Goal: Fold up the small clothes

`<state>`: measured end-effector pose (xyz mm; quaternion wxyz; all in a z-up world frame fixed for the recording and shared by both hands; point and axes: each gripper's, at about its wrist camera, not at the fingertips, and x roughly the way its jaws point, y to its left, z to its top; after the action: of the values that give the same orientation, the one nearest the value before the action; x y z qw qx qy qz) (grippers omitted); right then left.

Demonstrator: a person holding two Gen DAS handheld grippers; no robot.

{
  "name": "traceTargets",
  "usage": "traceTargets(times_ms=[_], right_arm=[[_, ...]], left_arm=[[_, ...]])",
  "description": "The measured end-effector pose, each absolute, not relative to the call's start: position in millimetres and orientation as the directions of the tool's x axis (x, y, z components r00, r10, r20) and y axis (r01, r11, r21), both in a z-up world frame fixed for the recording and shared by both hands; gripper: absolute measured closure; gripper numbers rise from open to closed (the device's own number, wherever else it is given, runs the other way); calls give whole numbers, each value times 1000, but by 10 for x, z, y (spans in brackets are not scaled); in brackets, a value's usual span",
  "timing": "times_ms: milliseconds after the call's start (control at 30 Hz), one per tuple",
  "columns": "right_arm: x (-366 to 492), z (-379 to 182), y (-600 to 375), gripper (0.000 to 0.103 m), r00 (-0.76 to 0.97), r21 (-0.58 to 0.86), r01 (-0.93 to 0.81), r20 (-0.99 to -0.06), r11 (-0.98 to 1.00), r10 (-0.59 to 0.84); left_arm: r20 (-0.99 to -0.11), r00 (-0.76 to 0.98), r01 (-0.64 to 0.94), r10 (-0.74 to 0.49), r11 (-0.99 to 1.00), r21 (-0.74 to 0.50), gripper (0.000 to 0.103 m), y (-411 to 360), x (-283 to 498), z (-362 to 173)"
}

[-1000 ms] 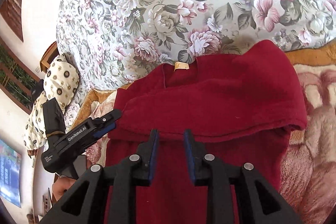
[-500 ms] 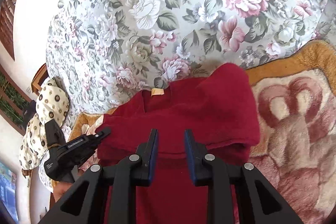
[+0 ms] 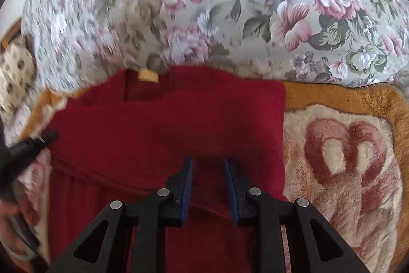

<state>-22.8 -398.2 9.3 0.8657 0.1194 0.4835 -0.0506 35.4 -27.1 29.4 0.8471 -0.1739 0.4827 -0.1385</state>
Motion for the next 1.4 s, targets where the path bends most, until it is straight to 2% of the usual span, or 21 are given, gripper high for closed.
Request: traceTargets(times_ms=[133, 200, 267, 333, 433, 567, 700, 867, 1100, 1133, 1233, 1400], right_arm=[[-390, 231, -3994, 80, 546, 154, 206, -838, 966, 17], [-456, 343, -4002, 80, 576, 181, 200, -817, 963, 34], [-488, 391, -3995, 80, 578, 165, 203, -816, 965, 18], [-498, 373, -3976, 80, 569, 126, 221, -822, 967, -23], [-395, 149, -3999, 80, 511, 95, 263, -858, 960, -55], [-416, 165, -3970, 80, 528, 80, 251, -846, 965, -67], [-593, 351, -4070, 80, 556, 142, 277, -830, 950, -38], [-645, 215, -4134, 80, 515, 111, 296, -855, 949, -61], [-995, 416, -4087, 80, 534, 233, 298, -844, 926, 40], [-1076, 425, -4057, 80, 529, 233, 294, -848, 927, 46], [-1346, 407, -3991, 80, 502, 235, 296, -863, 926, 59], [-1871, 320, -4003, 75, 495, 315, 325, -860, 891, 124]], left_arm=[[-771, 491, 48, -405, 897, -440, 95, -211, 299, 368], [-772, 507, 52, -384, 907, -417, 86, -206, 240, 447], [-761, 544, 62, -354, 921, -384, 59, -187, 166, 517], [-741, 570, 58, -355, 917, -394, 52, -147, 144, 553], [-743, 566, 58, -356, 917, -395, 47, -153, 195, 516], [-840, 447, 26, -308, 943, -332, 47, -284, 371, 145], [-832, 463, 2, -306, 939, -344, 47, -272, 379, 123], [-818, 471, -2, -332, 926, -377, 47, -221, 271, 159], [-805, 458, 101, -377, 922, -374, 47, -124, -241, 441], [-798, 458, 110, -392, 915, -387, 45, -98, -334, 473], [-783, 448, 113, -432, 896, -430, 30, 4, -674, 505], [-802, 425, 166, -420, 907, -387, 30, 107, -1182, 509]])
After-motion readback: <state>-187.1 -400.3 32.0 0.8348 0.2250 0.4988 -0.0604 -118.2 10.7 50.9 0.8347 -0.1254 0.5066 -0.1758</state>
